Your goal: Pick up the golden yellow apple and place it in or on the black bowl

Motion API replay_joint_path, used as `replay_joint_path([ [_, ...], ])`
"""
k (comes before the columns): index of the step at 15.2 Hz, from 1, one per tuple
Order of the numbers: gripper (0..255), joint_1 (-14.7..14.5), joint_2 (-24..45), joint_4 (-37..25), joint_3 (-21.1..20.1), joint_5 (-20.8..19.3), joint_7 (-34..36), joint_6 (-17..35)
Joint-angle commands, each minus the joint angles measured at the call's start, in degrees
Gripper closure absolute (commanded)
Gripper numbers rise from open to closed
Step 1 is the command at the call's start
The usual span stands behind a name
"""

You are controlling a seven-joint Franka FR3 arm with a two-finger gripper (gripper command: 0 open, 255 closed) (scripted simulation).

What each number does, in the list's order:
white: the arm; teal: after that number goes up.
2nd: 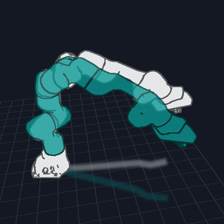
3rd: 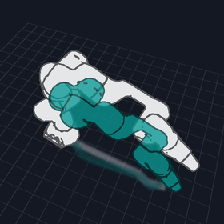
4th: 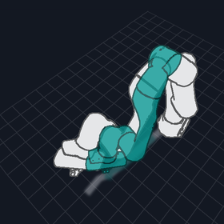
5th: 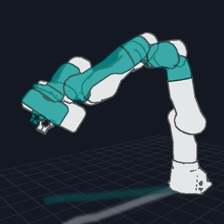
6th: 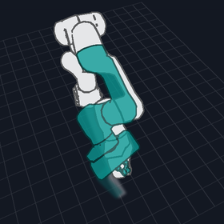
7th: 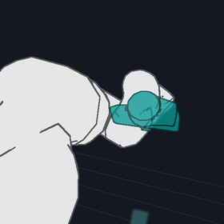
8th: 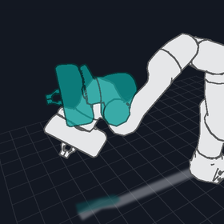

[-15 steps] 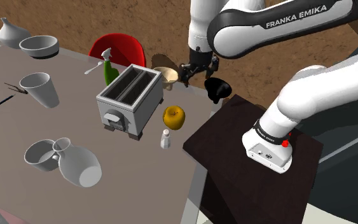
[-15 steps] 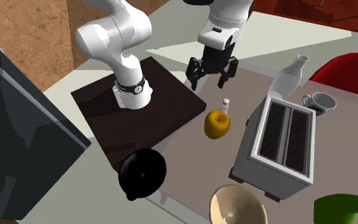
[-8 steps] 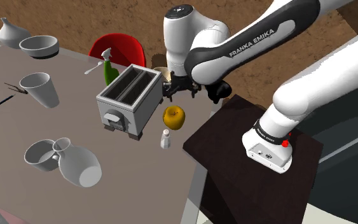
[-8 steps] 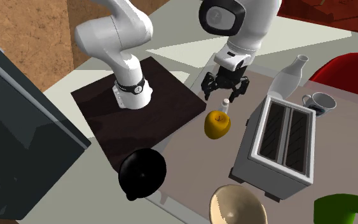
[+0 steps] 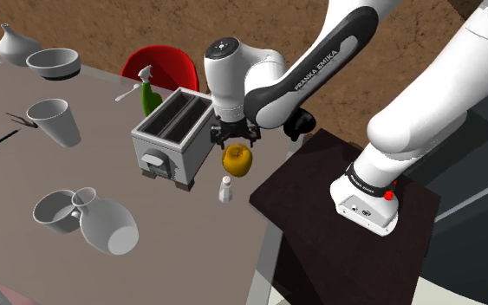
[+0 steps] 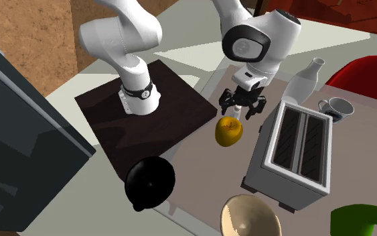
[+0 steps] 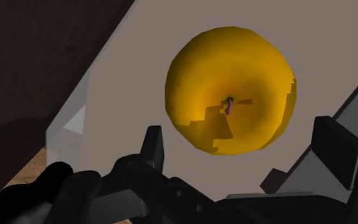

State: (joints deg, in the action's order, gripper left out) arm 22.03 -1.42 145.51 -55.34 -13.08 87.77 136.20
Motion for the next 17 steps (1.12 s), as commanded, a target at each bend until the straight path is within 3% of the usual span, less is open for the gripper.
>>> replay_joint_path([
  [1, 0, 0.5, 2.6, 0.2, 0.1, -3.7, 2.8, 1.4],
  [3, 0, 0.6, 5.6, 0.5, 0.8, -8.1, 5.9, 2.7],
  [11, 0, 0.4, 5.6, 0.5, 1.1, -8.0, 5.8, 2.8],
  [12, 255, 0.4, 5.6, 0.5, 1.1, -8.0, 5.8, 2.8],
  [17, 255, 0.4, 5.6, 0.5, 1.1, -8.0, 5.8, 2.8],
])
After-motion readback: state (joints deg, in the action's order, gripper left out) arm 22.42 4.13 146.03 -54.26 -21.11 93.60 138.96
